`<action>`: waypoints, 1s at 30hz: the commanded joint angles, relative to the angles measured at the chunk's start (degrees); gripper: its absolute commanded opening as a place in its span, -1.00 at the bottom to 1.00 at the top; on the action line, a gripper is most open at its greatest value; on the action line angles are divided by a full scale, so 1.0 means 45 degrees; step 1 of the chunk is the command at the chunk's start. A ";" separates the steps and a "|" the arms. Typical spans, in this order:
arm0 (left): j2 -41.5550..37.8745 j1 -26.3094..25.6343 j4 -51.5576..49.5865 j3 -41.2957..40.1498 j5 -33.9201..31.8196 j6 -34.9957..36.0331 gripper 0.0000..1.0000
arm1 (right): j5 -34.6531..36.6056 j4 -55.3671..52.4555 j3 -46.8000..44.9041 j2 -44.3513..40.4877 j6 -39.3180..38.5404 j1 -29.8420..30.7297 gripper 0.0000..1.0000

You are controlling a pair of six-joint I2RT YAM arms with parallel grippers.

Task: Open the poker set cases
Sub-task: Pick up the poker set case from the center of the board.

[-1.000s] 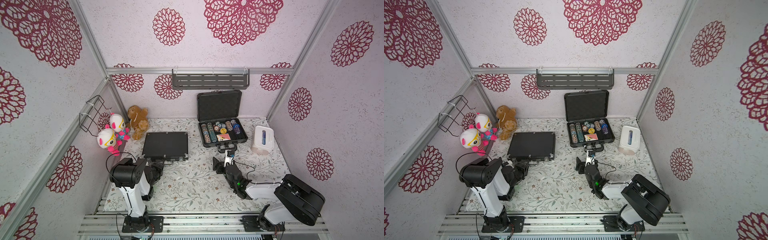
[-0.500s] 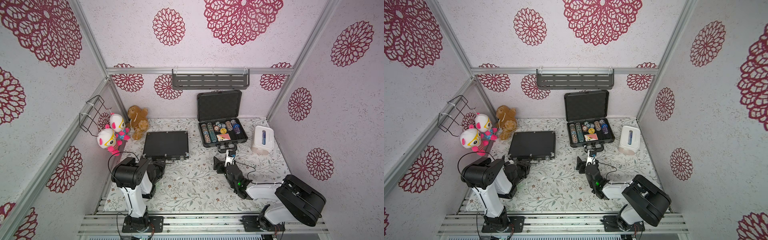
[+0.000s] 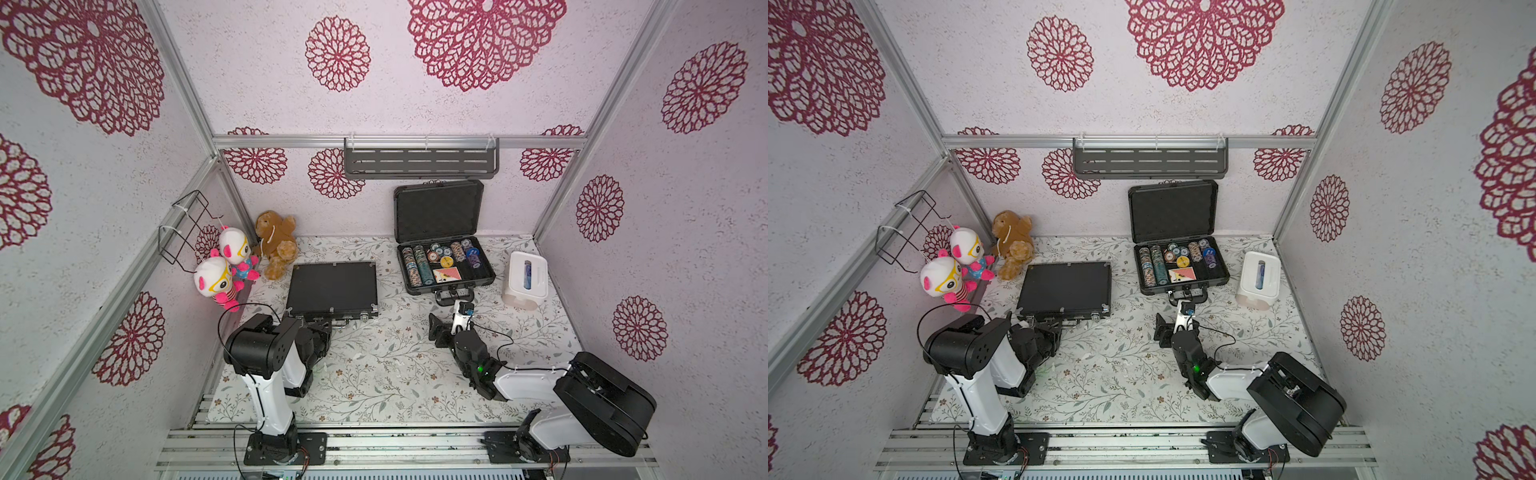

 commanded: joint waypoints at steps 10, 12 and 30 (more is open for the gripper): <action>0.0054 -0.0623 -0.3513 -0.0479 0.0937 -0.1256 -0.92 | 0.0758 -0.1062 0.0486 -0.0307 0.0430 -0.0139 0.97; -0.0166 -0.0611 -0.3514 -0.0413 0.1092 -0.1643 -1.00 | 0.0779 -0.2496 0.1116 -0.0172 0.1157 -0.0139 0.97; -0.9555 -0.1354 -1.3539 0.2628 -0.1498 -0.3156 -1.00 | -0.1611 -0.0957 0.4023 0.3066 0.9480 0.1897 0.97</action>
